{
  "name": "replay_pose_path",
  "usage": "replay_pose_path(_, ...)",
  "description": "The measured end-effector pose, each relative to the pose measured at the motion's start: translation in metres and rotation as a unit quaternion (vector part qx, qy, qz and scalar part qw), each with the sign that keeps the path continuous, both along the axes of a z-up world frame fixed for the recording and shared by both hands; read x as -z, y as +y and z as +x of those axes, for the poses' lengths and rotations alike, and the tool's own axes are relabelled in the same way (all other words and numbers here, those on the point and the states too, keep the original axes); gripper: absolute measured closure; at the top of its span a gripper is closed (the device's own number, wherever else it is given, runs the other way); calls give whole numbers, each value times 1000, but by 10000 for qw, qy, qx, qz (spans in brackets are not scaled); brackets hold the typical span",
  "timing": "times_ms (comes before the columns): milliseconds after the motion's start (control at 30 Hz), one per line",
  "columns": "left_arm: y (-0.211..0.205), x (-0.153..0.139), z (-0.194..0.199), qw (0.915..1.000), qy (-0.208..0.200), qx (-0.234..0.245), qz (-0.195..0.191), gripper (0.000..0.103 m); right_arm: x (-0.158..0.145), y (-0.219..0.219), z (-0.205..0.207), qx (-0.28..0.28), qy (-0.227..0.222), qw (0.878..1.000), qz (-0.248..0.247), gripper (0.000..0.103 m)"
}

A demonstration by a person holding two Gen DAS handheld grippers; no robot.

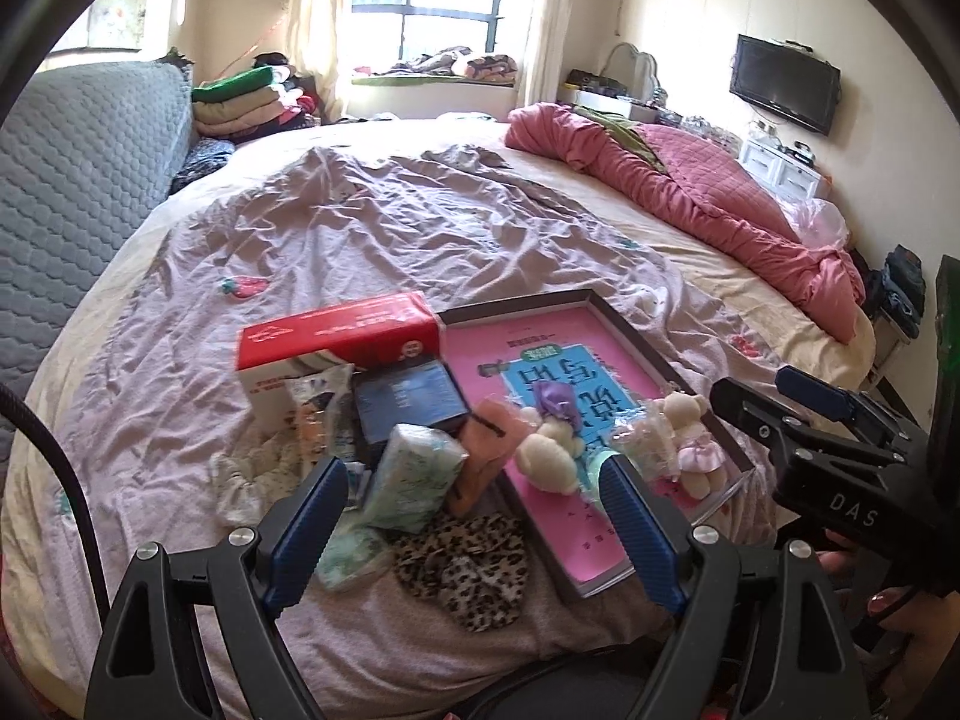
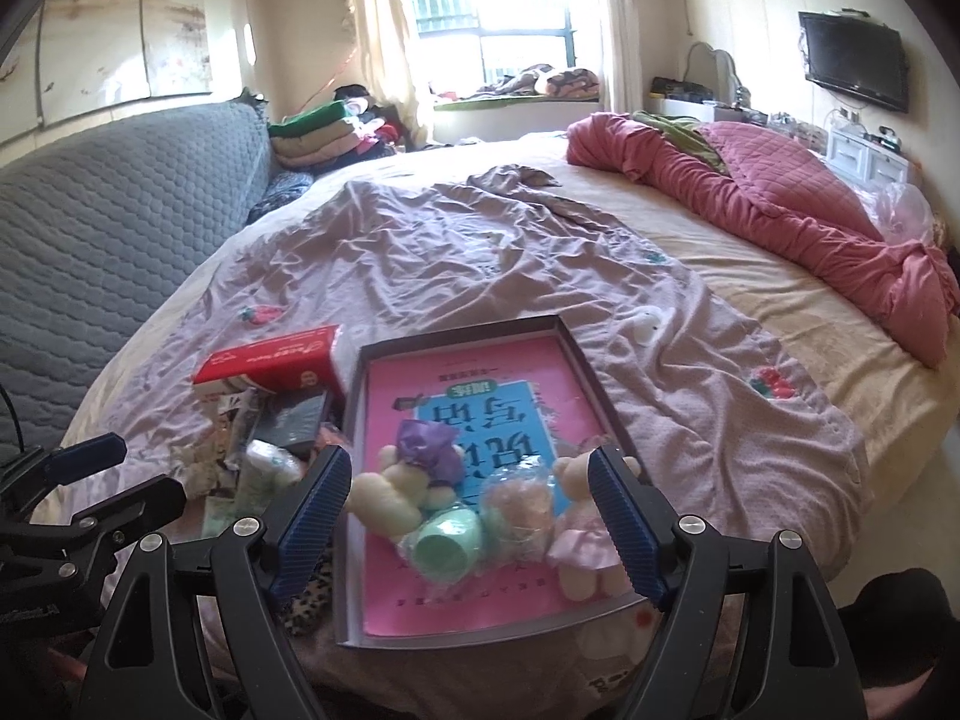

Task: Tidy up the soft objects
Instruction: 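Withdraw both open tools from the tray back toward the pile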

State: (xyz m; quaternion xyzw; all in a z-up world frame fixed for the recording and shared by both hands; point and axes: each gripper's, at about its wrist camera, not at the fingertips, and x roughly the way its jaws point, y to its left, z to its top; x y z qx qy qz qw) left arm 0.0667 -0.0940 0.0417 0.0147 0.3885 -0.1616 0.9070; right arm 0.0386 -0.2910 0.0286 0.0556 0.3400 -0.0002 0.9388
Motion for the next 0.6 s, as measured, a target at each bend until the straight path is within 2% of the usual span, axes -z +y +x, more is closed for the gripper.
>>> replay_pose_path(200, 22, -3, -1, 9997, 36, -238, 102, 18, -5, 14, 0, -145, -15, 9999, -42, 20)
replay_pose_path(600, 83, -4, -1, 9969, 108, -772, 65, 18, -4, 44, 3, -499, 4, 9987, -60, 20)
